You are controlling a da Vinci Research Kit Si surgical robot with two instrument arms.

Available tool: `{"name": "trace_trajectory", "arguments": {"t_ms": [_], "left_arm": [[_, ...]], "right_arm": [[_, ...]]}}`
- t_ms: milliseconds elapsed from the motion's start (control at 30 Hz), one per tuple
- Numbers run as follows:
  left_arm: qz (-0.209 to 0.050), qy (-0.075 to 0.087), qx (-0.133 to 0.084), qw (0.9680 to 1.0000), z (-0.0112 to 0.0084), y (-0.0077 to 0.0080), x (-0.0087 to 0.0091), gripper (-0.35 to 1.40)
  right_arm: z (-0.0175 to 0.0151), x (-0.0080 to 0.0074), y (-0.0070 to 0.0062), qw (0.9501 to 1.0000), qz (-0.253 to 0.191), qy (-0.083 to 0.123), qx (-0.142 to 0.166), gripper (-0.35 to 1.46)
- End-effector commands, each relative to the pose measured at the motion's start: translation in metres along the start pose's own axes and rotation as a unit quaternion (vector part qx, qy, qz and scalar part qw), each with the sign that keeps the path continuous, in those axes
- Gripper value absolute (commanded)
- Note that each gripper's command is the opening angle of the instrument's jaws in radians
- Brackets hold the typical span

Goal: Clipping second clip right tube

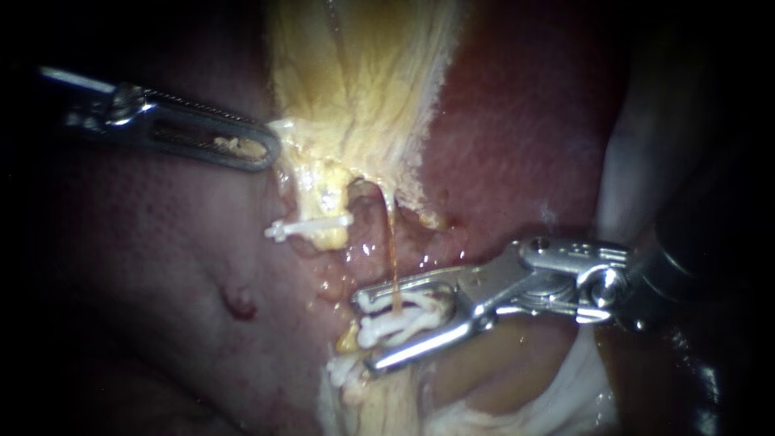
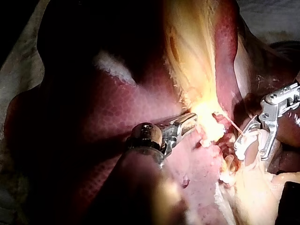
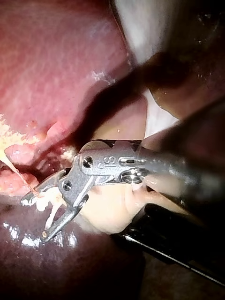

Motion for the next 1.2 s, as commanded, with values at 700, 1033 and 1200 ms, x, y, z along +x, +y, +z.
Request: {"name": "trace_trajectory", "arguments": {"t_ms": [700,1033,1200], "left_arm": [[0.0,0.0,0.0,1.0,0.0001,0.0002,0.0,-0.35],[0.0,0.0,0.0,1.0,0.0001,0.0002,0.0,-0.35],[0.0,0.0,0.0,1.0,0.0001,0.0002,0.0,-0.35]], "right_arm": [[-0.001,-0.0002,0.0005,1.0,0.0,0.005,0.001,0.1],[-0.0015,-0.0004,0.0009,1.0,-0.001,0.006,0.002,-0.27],[-0.0018,-0.0006,0.0011,1.0,-0.001,0.006,-0.003,-0.35]]}}
